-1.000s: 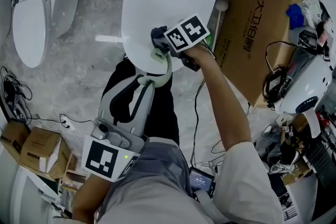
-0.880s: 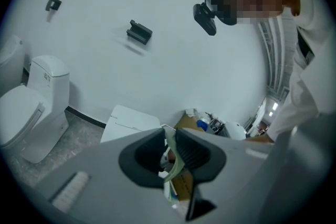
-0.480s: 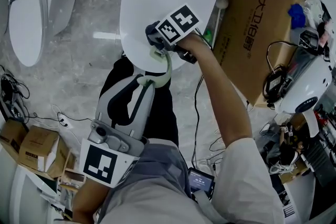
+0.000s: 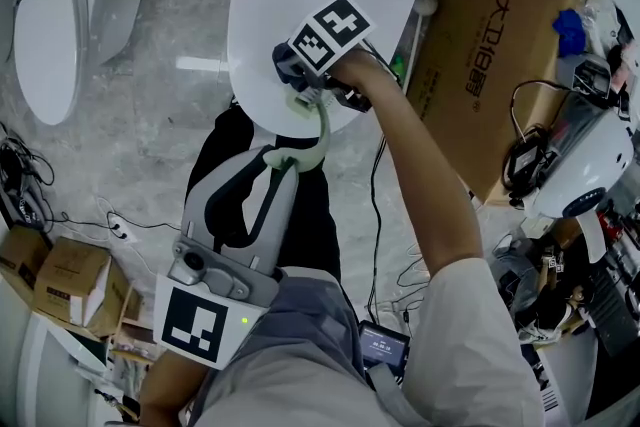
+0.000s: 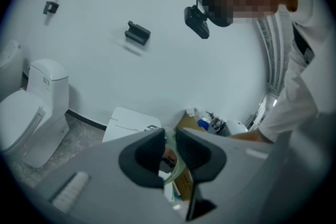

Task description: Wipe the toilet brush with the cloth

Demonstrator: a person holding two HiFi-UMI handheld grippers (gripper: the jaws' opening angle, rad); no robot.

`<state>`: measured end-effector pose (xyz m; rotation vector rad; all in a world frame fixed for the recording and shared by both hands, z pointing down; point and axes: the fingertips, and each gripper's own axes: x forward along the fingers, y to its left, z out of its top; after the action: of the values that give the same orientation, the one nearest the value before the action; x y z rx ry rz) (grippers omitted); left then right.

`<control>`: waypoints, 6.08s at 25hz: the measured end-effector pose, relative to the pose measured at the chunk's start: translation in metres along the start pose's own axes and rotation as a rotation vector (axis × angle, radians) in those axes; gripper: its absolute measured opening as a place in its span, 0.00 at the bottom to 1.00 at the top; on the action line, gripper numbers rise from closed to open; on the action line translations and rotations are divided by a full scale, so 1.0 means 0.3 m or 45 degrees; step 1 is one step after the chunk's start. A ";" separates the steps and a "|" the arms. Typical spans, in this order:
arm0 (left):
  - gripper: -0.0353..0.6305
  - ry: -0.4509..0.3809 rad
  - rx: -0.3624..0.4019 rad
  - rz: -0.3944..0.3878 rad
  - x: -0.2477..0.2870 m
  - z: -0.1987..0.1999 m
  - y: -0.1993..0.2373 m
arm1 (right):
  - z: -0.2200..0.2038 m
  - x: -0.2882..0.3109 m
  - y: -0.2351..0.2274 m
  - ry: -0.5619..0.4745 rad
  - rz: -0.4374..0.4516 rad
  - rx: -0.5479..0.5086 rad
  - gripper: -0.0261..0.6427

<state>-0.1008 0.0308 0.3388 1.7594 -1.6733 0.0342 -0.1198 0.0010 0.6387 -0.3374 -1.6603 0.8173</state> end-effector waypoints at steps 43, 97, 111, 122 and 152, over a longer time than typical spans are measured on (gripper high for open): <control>0.05 -0.045 -0.037 0.002 0.011 0.002 0.020 | 0.014 0.158 -0.154 0.018 -0.075 -0.013 0.22; 0.05 -0.089 0.024 0.058 0.031 0.031 0.015 | -0.087 0.011 -0.338 -0.482 -0.149 0.213 0.22; 0.05 -0.084 0.035 0.072 0.049 0.032 0.001 | -0.170 -0.014 -0.366 -0.584 -0.181 0.294 0.22; 0.05 -0.071 0.040 0.073 0.064 0.043 -0.001 | -0.212 -0.029 -0.376 -0.593 -0.192 0.327 0.22; 0.05 -0.104 0.019 0.136 0.100 0.061 -0.013 | -0.418 -0.065 -0.416 -0.662 -0.257 0.453 0.22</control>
<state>-0.1003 -0.0045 0.3374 1.7020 -1.8292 0.0234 0.0295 -0.0586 0.7154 0.3134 -1.9359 1.0829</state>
